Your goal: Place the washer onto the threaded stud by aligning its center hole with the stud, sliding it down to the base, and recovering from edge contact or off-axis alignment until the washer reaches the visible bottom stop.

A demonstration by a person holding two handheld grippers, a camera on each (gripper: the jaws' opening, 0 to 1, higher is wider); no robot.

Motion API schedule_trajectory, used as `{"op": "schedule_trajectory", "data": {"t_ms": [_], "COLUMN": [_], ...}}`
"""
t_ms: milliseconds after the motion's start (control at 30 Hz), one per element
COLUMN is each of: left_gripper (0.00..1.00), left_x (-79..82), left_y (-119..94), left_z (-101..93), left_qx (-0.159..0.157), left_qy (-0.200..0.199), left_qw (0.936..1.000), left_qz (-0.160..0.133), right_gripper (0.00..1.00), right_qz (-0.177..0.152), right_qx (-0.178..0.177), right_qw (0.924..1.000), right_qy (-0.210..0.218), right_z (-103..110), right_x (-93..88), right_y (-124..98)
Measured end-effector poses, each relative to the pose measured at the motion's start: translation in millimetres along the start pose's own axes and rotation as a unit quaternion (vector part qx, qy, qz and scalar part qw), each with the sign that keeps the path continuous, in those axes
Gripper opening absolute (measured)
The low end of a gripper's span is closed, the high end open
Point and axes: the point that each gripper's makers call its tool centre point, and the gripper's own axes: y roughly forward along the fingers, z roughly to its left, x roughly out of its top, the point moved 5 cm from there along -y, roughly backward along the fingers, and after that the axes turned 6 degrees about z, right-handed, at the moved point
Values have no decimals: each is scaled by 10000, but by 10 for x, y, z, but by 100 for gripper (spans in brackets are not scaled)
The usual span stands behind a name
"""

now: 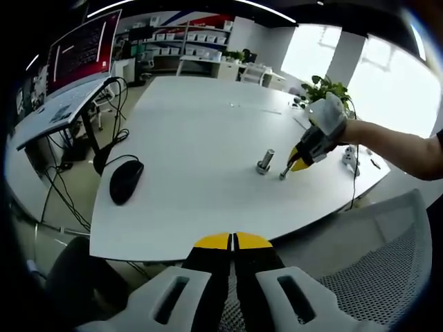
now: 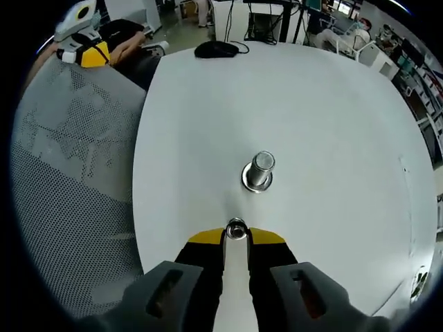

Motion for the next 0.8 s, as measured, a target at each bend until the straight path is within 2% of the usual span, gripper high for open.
{"op": "schedule_trajectory", "data": {"t_ms": [333,600,667,733,800], "left_gripper": [0,0,0,0,0], "left_x": [-3,-1,0,7,9], "left_y": [1,0,0,-1,-2], "left_z": [-6,-12,-16,-22,-21], "left_qx": [-1,-40,-49,-77,-92], "left_qy": [3,5,8,-8,-9], "left_qw": [10000,10000,10000,10000,9999], "left_qz": [12,-4,-5,-36,-50], "right_gripper": [14,14,19,28,34], "right_qz": [211,251,310,234,150], "right_qx": [23,27,-99,-229,-293], "right_qw": [9997,9997,9993,9994,9994], "right_qy": [-84,-24,187,71,147], "right_z": [10,6,-38,-66,-69], "right_x": [-26,-43,-69,-60,-57], "right_y": [177,211,210,186,124]}}
